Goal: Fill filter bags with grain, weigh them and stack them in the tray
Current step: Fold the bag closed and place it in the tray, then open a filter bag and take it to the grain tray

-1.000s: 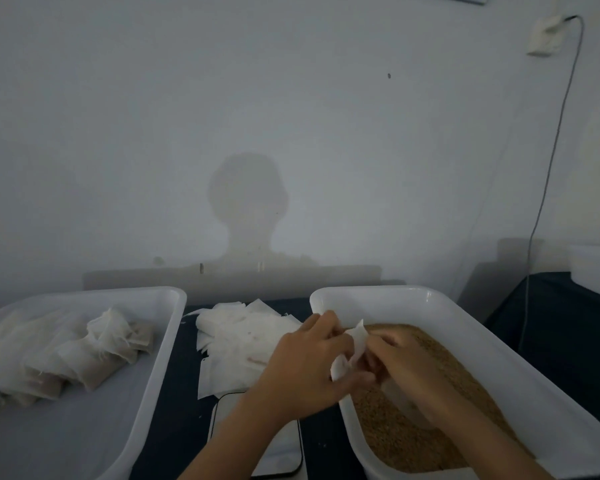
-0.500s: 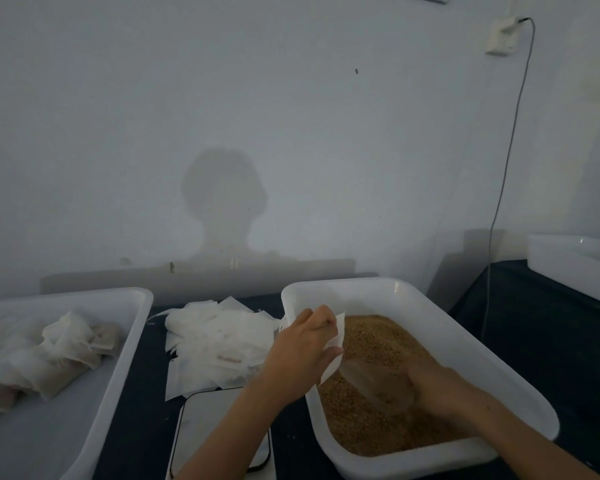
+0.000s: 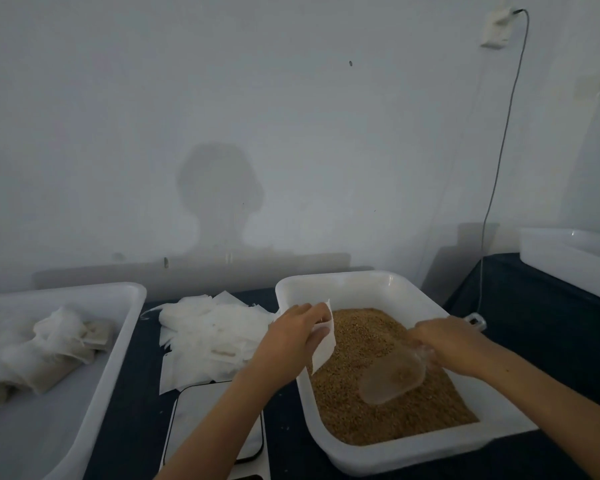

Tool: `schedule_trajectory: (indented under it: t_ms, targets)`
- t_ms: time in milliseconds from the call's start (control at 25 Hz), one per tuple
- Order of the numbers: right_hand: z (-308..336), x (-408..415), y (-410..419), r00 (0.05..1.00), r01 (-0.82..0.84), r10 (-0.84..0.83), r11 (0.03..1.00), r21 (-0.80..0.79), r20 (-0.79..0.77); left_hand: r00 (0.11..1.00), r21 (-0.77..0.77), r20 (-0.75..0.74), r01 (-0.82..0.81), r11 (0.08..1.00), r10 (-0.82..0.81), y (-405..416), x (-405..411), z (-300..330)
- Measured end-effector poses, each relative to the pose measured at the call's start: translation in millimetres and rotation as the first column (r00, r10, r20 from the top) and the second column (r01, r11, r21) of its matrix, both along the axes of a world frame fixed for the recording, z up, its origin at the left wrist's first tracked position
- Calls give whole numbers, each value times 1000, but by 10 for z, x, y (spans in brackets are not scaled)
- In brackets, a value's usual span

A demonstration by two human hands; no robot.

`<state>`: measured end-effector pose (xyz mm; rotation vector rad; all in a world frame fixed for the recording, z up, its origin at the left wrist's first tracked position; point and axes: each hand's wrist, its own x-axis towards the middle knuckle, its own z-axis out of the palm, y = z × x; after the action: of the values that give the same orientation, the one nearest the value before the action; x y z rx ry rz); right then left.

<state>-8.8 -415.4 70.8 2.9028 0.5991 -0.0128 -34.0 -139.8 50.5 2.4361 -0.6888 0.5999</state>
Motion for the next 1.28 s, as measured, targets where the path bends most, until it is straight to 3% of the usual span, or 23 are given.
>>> schedule_trajectory:
  t_ms: [280,400,560,680,760,960,1120,1280]
  targets:
    - [-379,-109,223,970,-220,236,956,194,-59,999,90,-21,-31,995,33,-107,85,-63]
    - [-419,-87,200,964,-177,218,953,245,-152,998,121,-45,-37,992,43,-112,133,-117]
    - [-334,-106,55,884,-43,237,899,435,-403,997,232,-54,-36,972,49,-104,185,-196]
    - [-185,-134,-80,857,40,269,817,576,-441,995,298,-98,-2,954,32,-132,213,-193]
    - [-39,-138,-180,869,66,263,779,623,-420,990,259,-139,41,965,-4,-177,210,-185]
    - [350,-131,-361,958,45,126,821,569,-258,990,110,-140,25,994,-9,-229,166,-194]
    - [441,-125,-258,988,89,-30,911,402,-150,991,84,-107,83,993,-74,-265,162,-209]
    - [509,-115,-53,996,83,-71,964,252,-58,989,63,-88,129,990,-123,-268,139,-233]
